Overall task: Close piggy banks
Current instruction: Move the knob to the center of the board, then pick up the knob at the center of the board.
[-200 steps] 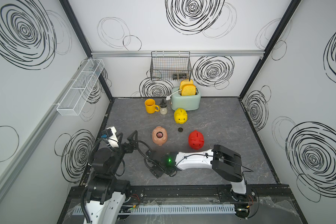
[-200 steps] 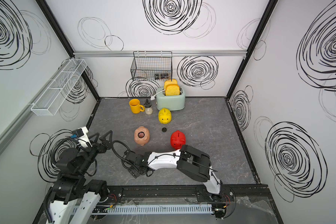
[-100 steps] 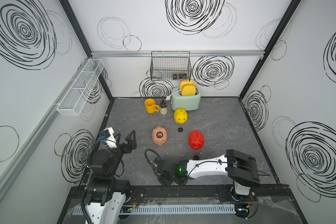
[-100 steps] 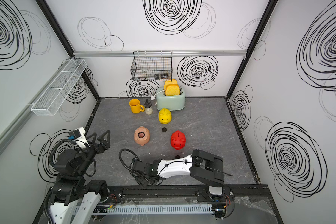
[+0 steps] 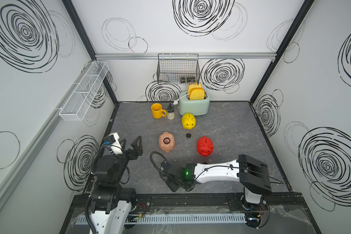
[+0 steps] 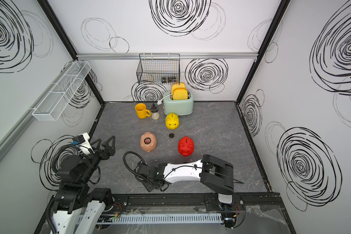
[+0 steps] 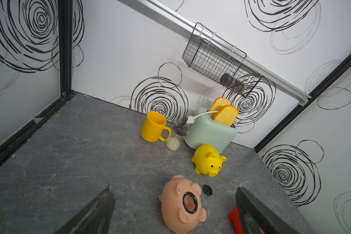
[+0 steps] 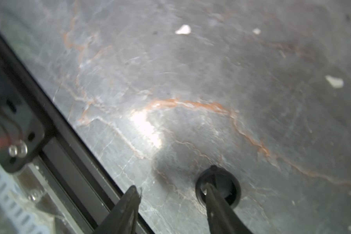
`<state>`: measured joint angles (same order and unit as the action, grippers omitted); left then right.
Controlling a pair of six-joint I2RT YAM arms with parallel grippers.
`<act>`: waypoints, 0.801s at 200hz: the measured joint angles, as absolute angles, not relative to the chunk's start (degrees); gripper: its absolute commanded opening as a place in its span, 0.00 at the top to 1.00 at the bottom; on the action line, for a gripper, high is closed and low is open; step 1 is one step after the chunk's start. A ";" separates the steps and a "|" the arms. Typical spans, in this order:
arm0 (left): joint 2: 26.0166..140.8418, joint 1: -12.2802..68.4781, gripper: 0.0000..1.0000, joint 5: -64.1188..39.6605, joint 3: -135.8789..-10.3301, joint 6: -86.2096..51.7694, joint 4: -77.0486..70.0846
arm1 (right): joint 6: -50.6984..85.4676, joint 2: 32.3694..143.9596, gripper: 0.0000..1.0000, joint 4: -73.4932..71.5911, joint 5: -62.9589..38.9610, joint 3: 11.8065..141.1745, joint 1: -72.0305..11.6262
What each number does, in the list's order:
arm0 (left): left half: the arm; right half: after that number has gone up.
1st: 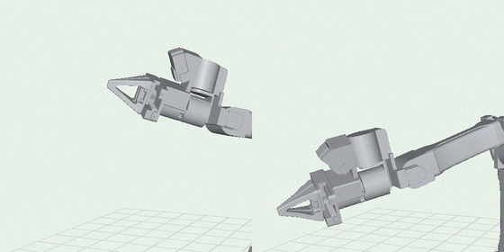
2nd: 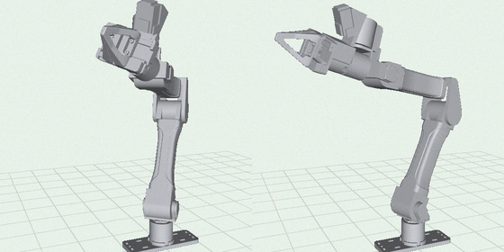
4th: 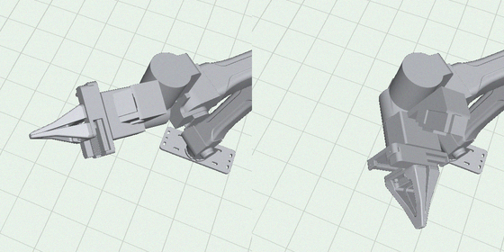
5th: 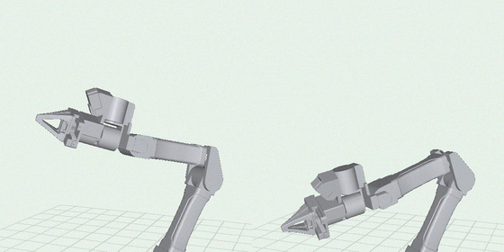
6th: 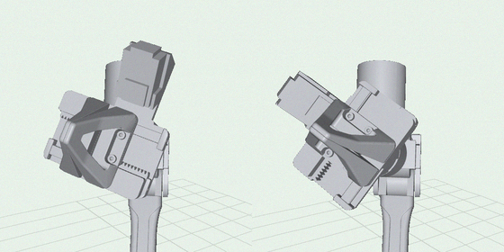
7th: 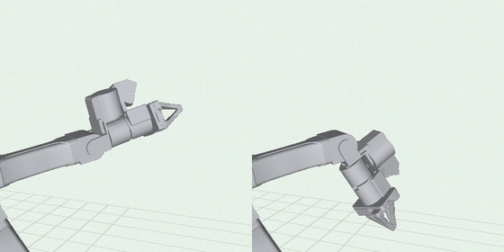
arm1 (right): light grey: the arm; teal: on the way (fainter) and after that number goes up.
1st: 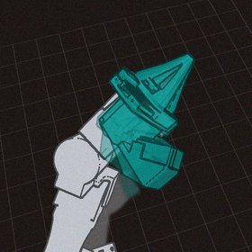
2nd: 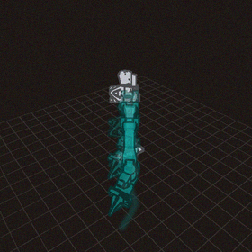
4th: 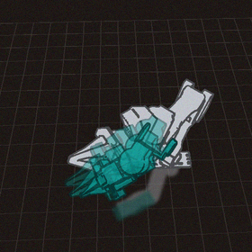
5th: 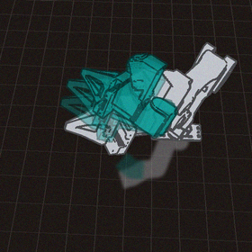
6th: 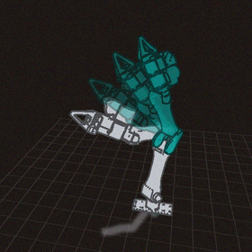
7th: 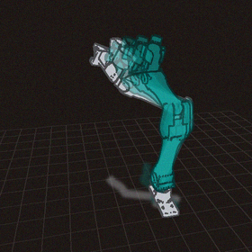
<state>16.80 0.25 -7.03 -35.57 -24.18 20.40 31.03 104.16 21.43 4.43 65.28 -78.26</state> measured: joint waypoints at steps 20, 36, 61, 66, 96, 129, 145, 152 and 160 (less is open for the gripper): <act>16.80 0.25 0.04 -7.25 -35.57 -24.21 20.40 | 31.31 104.16 0.58 22.46 5.28 65.28 -77.43; 16.80 0.25 0.04 -7.42 -35.57 -24.21 20.40 | 31.33 104.16 0.59 22.92 5.82 65.25 -77.01; 16.80 0.25 0.04 -7.46 -35.57 -24.21 20.40 | 31.24 104.16 0.62 23.14 6.26 64.75 -76.62; 16.80 0.25 0.04 -7.44 -35.57 -24.21 20.40 | 31.31 104.16 0.64 23.16 6.35 64.64 -76.53; 16.80 0.25 0.04 -7.46 -35.57 -24.21 20.40 | 31.31 104.16 0.66 23.16 6.46 63.64 -76.03; 16.80 0.25 0.04 -7.46 -35.57 -24.21 20.40 | 31.29 104.16 0.68 23.09 6.44 63.42 -75.57; 16.80 0.25 0.04 -7.46 -35.57 -24.21 20.40 | 31.29 104.25 0.68 23.07 6.44 63.31 -75.50; 16.80 0.25 0.04 -7.46 -35.57 -24.21 20.40 | 31.27 104.29 0.69 22.94 6.42 63.18 -75.46; 16.80 0.25 0.04 -7.46 -35.57 -24.21 20.40 | 31.27 104.38 0.69 22.81 6.42 62.96 -75.35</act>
<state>16.80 0.25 -7.46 -35.57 -24.21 20.40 31.27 104.38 22.81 6.42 62.96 -75.35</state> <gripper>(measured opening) 0.962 0.315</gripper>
